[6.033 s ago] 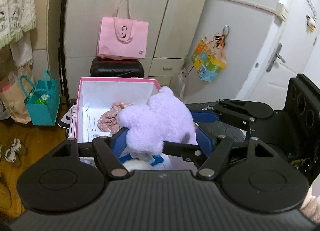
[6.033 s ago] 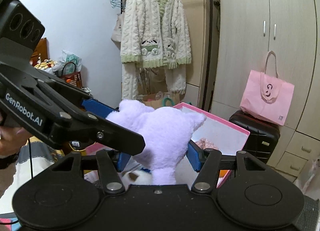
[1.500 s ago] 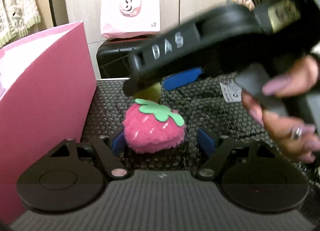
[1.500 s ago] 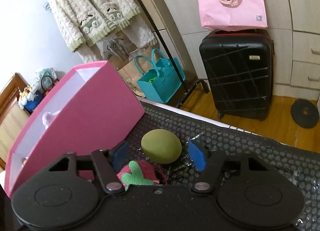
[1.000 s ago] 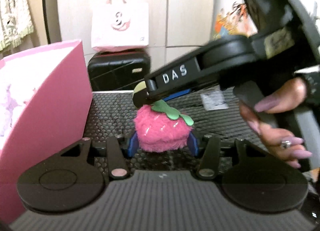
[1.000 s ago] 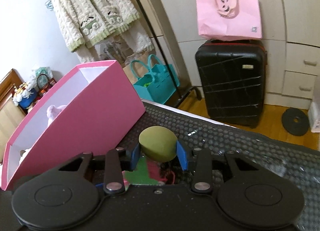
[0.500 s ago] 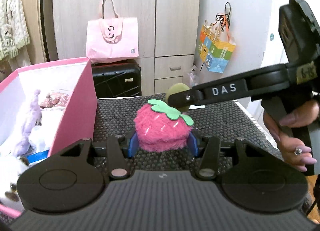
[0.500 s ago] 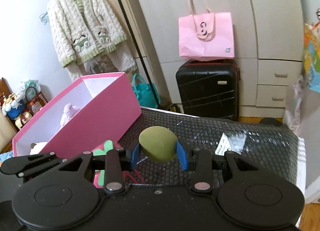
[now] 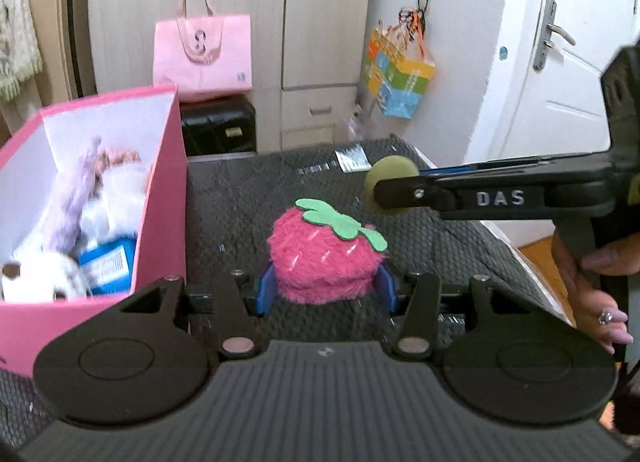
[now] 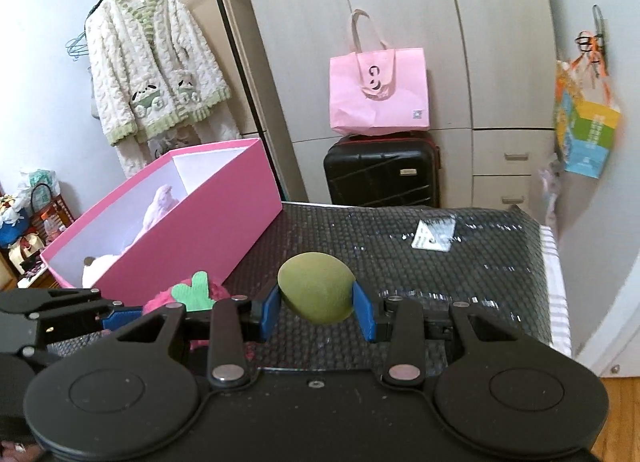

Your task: Organize soft objects

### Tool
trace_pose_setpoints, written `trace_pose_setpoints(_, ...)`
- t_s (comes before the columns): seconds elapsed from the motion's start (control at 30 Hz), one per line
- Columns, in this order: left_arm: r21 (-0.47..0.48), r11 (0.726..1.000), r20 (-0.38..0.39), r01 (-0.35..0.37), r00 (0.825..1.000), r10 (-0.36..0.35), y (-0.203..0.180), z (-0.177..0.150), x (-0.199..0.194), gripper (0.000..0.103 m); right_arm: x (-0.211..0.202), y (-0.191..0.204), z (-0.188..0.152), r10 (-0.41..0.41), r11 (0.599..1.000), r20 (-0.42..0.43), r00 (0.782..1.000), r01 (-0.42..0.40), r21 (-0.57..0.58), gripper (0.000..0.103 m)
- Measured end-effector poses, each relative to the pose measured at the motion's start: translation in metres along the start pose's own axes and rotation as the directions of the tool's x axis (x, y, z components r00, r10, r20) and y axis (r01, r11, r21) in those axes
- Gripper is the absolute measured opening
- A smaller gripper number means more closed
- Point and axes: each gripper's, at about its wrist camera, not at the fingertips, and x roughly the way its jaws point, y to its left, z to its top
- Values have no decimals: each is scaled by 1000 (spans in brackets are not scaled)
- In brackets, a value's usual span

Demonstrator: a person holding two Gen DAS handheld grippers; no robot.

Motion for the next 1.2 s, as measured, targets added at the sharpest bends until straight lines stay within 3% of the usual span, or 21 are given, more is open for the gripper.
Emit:
trace_pose_setpoints(0.13,-23,998,-39,54,998,-55,8,-9,-16,49,-19,10,-12,-14,1000,11,1000,14,11,45)
trace_pose_setpoints(0.5,-19,996,-65,85,994,-86,35,-29,-65,49,-52,58,-40,-16,999,13,1000,17,-32,45)
trace_pose_setpoints(0.8,-68,994,-87,88,992,-94,75,-37,-100,49,-60,102,-53,96,994,-55,994,-99,-48,46)
trace_pose_setpoints(1.2,-79,993,-40,88,995,-91,118,-26,-139,49,-54,153,-35,198,973,-86,976,-206,-102,46)
